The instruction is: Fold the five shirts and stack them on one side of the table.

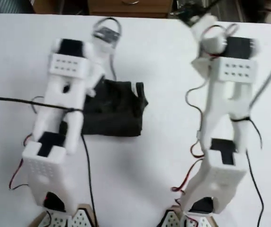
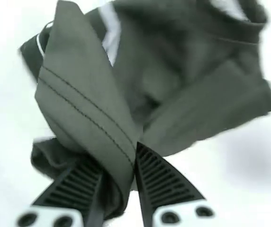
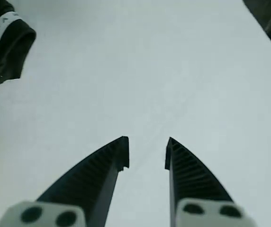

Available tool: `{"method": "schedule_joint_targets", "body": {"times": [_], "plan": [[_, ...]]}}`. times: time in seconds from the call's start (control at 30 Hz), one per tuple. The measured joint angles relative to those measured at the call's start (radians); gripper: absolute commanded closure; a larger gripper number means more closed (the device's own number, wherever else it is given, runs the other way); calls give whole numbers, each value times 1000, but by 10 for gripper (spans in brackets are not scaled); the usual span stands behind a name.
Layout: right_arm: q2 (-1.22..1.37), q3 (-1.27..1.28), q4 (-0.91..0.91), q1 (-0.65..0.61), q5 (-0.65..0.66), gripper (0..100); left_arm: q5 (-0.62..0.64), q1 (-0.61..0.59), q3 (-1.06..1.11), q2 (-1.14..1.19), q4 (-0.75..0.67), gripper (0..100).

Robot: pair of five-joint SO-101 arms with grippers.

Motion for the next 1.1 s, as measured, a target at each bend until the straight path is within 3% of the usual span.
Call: {"method": "schedule_joint_targets", "body": {"times": [0.2, 0.43, 0.7, 0.97, 1.1], "plan": [[-130, 140, 0, 158, 0, 863, -32, 133, 9, 9, -71, 977], [-305, 393, 0, 241, 0, 862, -51, 253, 9, 133, -178, 977], [-471, 578, 0, 245, 75, 864, -54, 287, 9, 206, -319, 977], [-559, 647, 0, 245, 81, 864, -55, 304, 9, 292, -362, 972], [-559, 669, 0, 245, 81, 864, -55, 322, 9, 293, -362, 880]]}}
